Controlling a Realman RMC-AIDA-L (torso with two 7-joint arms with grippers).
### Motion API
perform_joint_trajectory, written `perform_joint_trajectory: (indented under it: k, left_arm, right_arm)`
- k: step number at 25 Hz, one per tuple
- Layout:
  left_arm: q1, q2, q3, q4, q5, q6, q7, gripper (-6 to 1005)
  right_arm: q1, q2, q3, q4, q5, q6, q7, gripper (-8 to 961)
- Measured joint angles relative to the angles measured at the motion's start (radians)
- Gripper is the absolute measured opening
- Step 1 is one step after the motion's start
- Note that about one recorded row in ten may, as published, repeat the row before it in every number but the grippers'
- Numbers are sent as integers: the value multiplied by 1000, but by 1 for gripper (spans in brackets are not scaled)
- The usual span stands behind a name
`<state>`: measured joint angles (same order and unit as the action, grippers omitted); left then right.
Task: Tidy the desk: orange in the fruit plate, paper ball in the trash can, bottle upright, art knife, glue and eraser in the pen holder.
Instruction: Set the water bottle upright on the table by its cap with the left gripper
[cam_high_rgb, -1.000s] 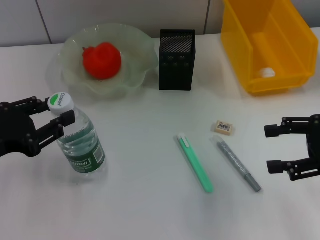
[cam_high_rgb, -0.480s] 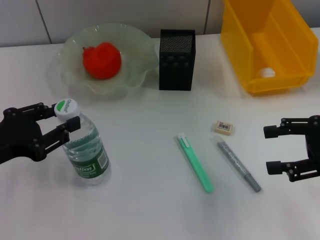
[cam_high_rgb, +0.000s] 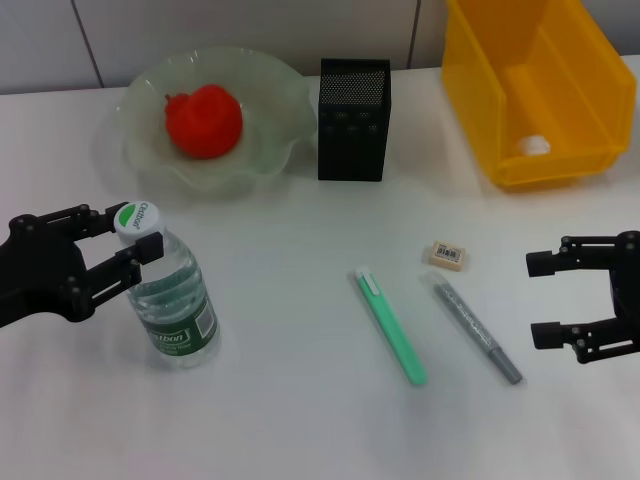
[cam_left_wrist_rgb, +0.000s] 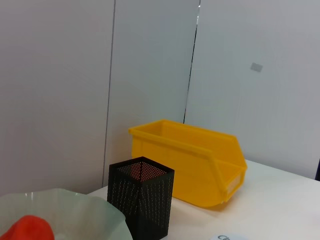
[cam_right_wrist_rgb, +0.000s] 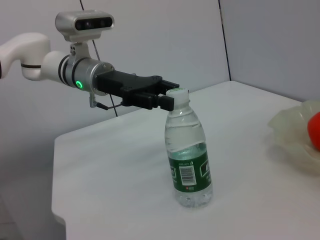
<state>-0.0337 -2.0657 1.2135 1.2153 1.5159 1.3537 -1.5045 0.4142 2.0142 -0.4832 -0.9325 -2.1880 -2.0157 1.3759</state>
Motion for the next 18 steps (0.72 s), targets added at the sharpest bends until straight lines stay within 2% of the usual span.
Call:
perform_joint_trajectory:
  k: [6,11,16,18]
  left_arm:
    - [2,0,1,0,1,9,1,529]
    - [5,-1,-4,0,2,28,0,631]
    - [9,0,-4,2,2,48,0,781]
    - [10,0,-7,2,2,57,-1,782]
  right_arm:
    - [2,0,0,0,0,1,0,801]
    - [3,0,0,0,1,2,0,800]
    - [3,0,0,0,1,2,0,800]
    - [3,0,1,0,1,1,0,800]
